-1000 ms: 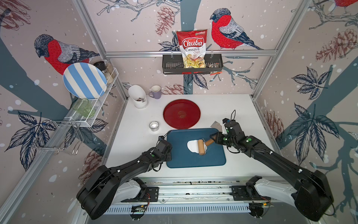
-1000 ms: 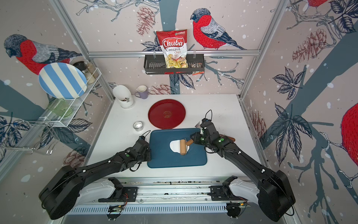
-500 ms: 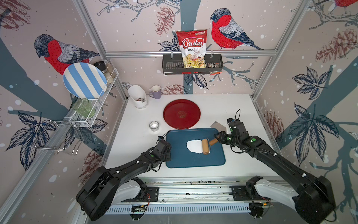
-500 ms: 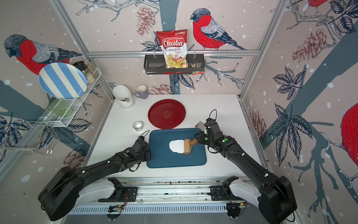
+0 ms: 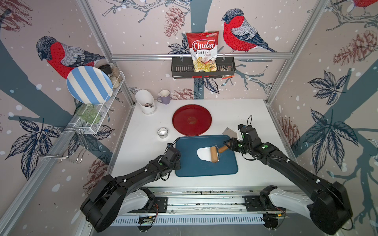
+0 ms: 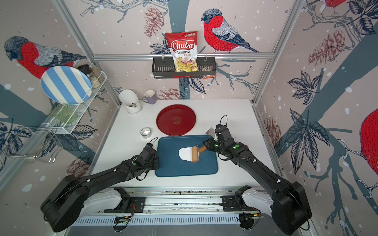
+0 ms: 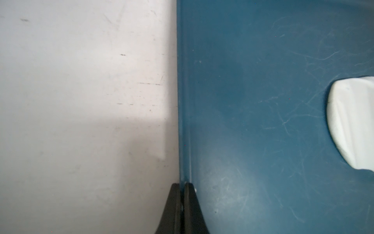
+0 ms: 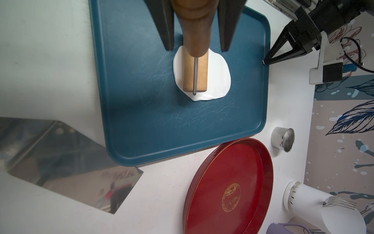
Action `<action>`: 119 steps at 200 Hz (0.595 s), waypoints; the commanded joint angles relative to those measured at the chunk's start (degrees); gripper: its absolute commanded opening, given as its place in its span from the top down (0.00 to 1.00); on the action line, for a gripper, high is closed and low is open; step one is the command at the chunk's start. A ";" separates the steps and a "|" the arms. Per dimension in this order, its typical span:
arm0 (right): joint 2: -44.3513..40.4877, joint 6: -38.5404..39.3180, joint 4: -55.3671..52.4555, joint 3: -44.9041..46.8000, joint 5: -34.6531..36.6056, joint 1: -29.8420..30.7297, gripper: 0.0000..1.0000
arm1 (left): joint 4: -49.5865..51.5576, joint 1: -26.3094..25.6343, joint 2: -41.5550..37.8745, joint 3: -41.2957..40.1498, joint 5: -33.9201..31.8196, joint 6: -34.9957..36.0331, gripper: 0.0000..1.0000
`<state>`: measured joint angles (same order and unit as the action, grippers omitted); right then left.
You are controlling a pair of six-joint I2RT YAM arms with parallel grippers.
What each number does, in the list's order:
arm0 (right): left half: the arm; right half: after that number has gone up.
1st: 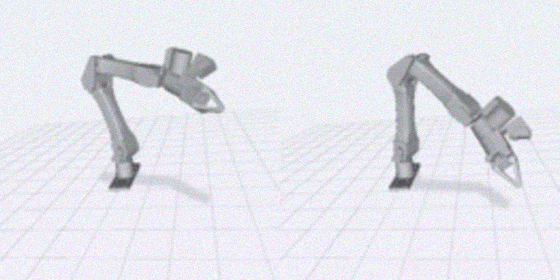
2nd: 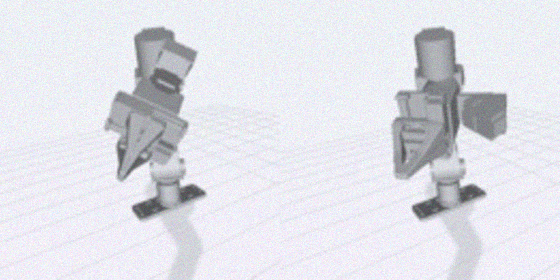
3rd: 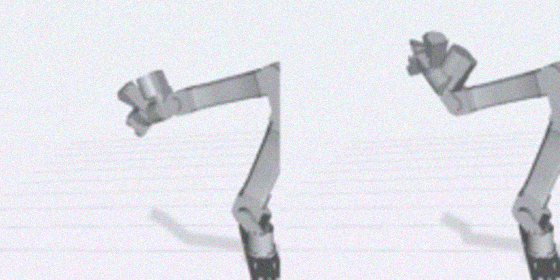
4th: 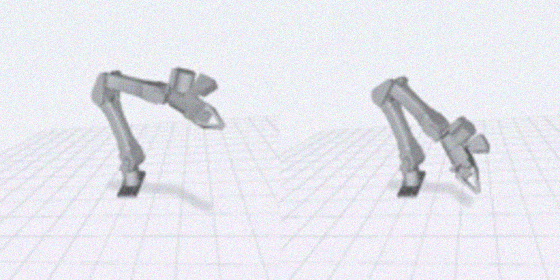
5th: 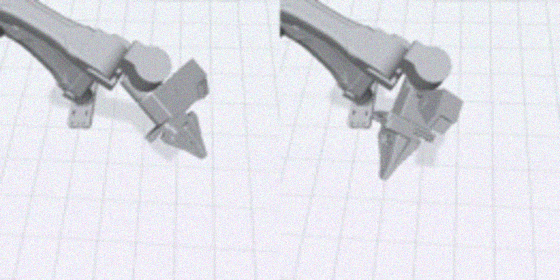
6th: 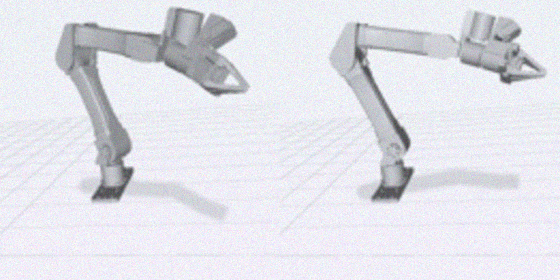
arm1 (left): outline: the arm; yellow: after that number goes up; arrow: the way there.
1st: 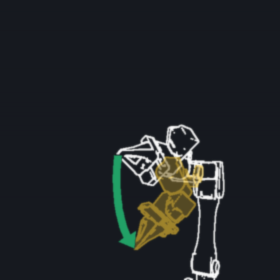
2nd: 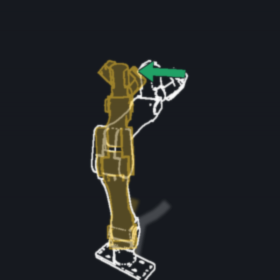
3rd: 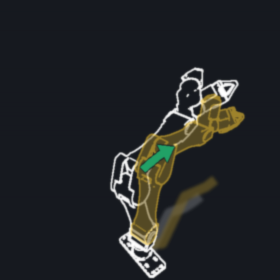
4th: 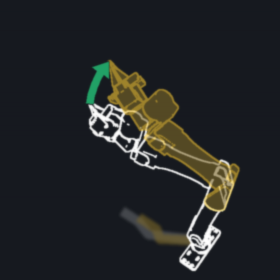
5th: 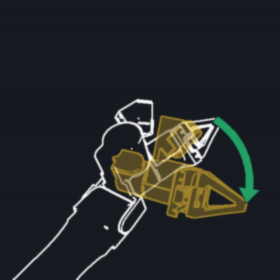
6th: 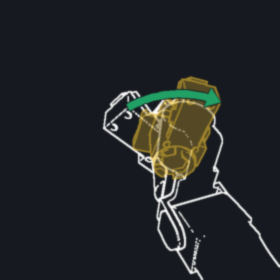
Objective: Roll out the dumpling wrappers from the dough
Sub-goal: Flatten out the dough on the work surface.
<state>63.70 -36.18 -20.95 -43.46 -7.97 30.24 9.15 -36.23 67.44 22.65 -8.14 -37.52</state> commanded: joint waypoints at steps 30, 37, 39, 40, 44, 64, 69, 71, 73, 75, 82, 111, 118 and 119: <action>2.31 -1.83 2.94 -4.71 -2.39 -0.25 1.00 | 2.28 0.29 0.68 0.02 -0.96 0.49 1.00; 3.31 -2.19 3.46 -5.51 -3.59 -0.25 1.00 | 2.28 0.26 0.68 -0.12 -0.88 0.45 1.00; 3.83 -2.30 3.64 -5.74 -3.89 -0.26 1.00 | 2.28 0.28 0.68 -0.06 -0.88 0.43 1.00; 3.99 -2.35 3.72 -5.84 -4.16 -0.27 1.00 | 2.28 0.28 0.68 -0.02 -0.90 0.47 1.00; 4.84 -2.48 4.03 -6.15 -5.14 -0.20 1.00 | 2.34 0.25 0.74 -0.03 -0.94 0.45 1.00; 9.83 -2.34 3.78 -9.25 -8.34 0.30 1.00 | 2.36 0.21 0.58 -0.07 -0.99 0.44 1.00; 10.98 -2.08 3.42 -10.02 -8.62 0.60 1.00 | 2.40 0.28 0.55 -0.07 -1.00 0.50 1.00; 11.42 -1.99 3.32 -10.29 -8.64 0.76 1.00 | 2.42 0.28 0.58 -0.07 -1.00 0.51 1.00; 11.85 -1.90 3.23 -10.63 -8.64 0.82 1.00 | 2.45 0.28 0.56 -0.07 -1.00 0.45 1.00; 12.21 -1.84 3.16 -10.91 -8.69 0.99 1.00 | 2.39 0.28 0.56 -0.07 -1.00 0.37 1.00; 13.30 -1.70 3.01 -11.64 -8.71 1.43 1.00 | 2.32 0.28 0.49 -0.08 -0.94 0.36 1.00; 16.54 -2.30 3.19 -12.66 -9.43 2.32 1.00 | 2.19 0.28 0.46 -0.16 -0.94 0.40 1.00; 16.96 -2.48 3.28 -12.46 -9.45 2.24 1.00 | 2.28 0.31 0.49 -0.15 -1.00 0.39 1.00; 17.01 -2.48 3.28 -12.40 -9.45 2.22 1.00 | 2.28 0.30 0.49 -0.15 -1.00 0.41 1.00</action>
<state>79.37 -37.67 -19.42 -55.44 -15.27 32.34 9.02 -36.23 67.61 22.76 -8.16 -37.47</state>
